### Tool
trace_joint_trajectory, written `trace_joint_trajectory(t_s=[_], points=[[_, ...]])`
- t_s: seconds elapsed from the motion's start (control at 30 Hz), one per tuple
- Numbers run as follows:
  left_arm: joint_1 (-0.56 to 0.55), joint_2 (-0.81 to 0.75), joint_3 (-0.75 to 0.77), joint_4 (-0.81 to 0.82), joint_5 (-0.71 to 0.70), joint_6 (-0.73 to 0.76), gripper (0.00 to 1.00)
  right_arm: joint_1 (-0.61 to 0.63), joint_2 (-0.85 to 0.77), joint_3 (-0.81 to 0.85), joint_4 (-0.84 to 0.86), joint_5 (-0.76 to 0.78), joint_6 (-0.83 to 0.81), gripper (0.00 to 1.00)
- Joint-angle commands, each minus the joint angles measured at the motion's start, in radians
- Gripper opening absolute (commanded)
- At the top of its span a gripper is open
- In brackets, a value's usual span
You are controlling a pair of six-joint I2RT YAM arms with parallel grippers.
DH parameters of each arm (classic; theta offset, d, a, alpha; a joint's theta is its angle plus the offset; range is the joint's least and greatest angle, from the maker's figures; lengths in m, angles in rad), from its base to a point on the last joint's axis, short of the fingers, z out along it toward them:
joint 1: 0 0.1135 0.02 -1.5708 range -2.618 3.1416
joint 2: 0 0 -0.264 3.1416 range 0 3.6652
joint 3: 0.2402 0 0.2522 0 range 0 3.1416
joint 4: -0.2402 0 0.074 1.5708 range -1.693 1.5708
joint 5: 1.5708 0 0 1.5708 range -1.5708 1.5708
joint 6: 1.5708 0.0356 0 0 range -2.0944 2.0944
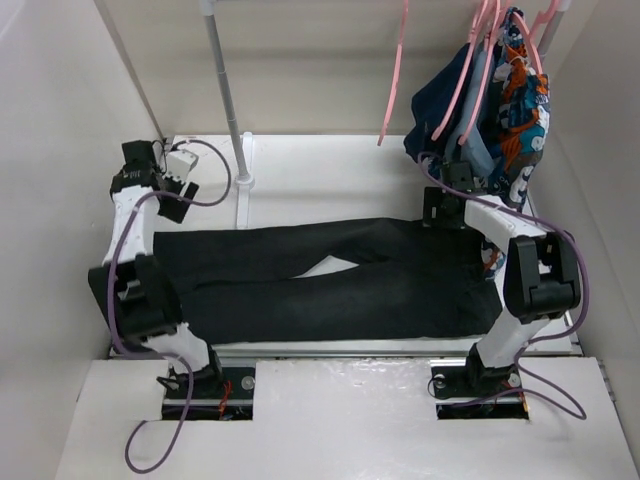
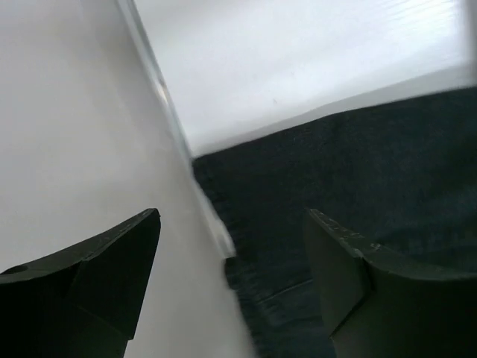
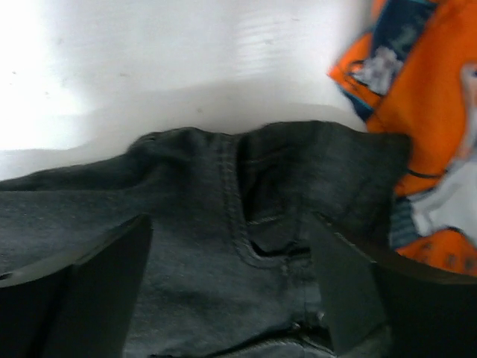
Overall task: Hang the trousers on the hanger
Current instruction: Fold the trousers at the center of the board.
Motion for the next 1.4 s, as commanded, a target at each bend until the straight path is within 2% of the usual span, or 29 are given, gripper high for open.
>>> trace_joint_trajectory(t_s=[0.0,0.1,0.23,0.4,0.53,0.6,0.73,0.77,0.8,0.83,0.87,0.9,0.93,1.03,1.07,1.2,1.37], points=[[0.058,0.132,0.024,0.006,-0.04,-0.254,0.75,-0.046,-0.078,0.023,-0.034,0.052,0.002,0.92],[0.11,0.207,0.056,0.07,-0.051,-0.366,0.78,-0.083,-0.069,0.043,-0.065,0.063,0.002,1.0],[0.11,0.295,0.067,0.17,-0.14,-0.406,0.79,-0.127,0.022,0.112,-0.097,0.04,-0.01,1.0],[0.11,0.474,0.127,0.17,-0.209,-0.383,0.81,-0.128,0.158,0.195,-0.137,0.015,-0.02,1.0],[0.119,0.485,0.052,0.228,-0.218,-0.342,0.81,-0.128,0.21,0.239,-0.137,-0.008,-0.02,1.0],[0.119,0.485,0.041,0.237,-0.209,-0.333,0.77,-0.128,0.234,0.271,-0.146,-0.028,-0.02,1.0],[0.119,0.494,-0.006,0.247,-0.198,-0.323,0.48,-0.128,0.281,0.287,-0.155,-0.072,-0.02,0.97],[0.119,0.494,-0.015,0.259,-0.198,-0.323,0.31,-0.128,0.292,0.287,-0.155,-0.085,-0.011,0.95],[0.119,0.494,-0.026,0.259,-0.198,-0.314,0.22,-0.128,0.292,0.287,-0.155,-0.085,-0.01,0.94],[0.119,0.484,-0.026,0.259,-0.189,-0.314,0.13,-0.128,0.304,0.287,-0.155,-0.095,-0.01,0.82],[0.119,0.484,-0.035,0.259,-0.189,-0.305,0.0,-0.128,0.304,0.287,-0.155,-0.095,-0.01,0.59],[0.119,0.47,-0.035,0.259,-0.189,-0.305,0.0,-0.128,0.304,0.287,-0.146,-0.095,-0.01,0.59],[0.119,0.47,-0.035,0.259,-0.189,-0.294,0.0,-0.138,0.295,0.273,-0.146,-0.108,-0.01,0.36],[0.119,0.43,-0.035,0.259,-0.198,-0.271,0.0,-0.147,0.277,0.262,-0.134,-0.12,-0.029,0.06],[0.119,0.419,-0.035,0.259,-0.21,-0.253,0.0,-0.157,0.277,0.252,-0.125,-0.12,-0.029,0.0],[0.119,0.34,0.014,0.239,-0.22,-0.201,0.0,-0.157,0.215,0.251,-0.114,-0.12,-0.082,0.0],[0.128,0.284,0.096,0.141,-0.2,-0.138,0.0,-0.157,0.056,0.202,-0.073,-0.111,-0.106,0.0]])
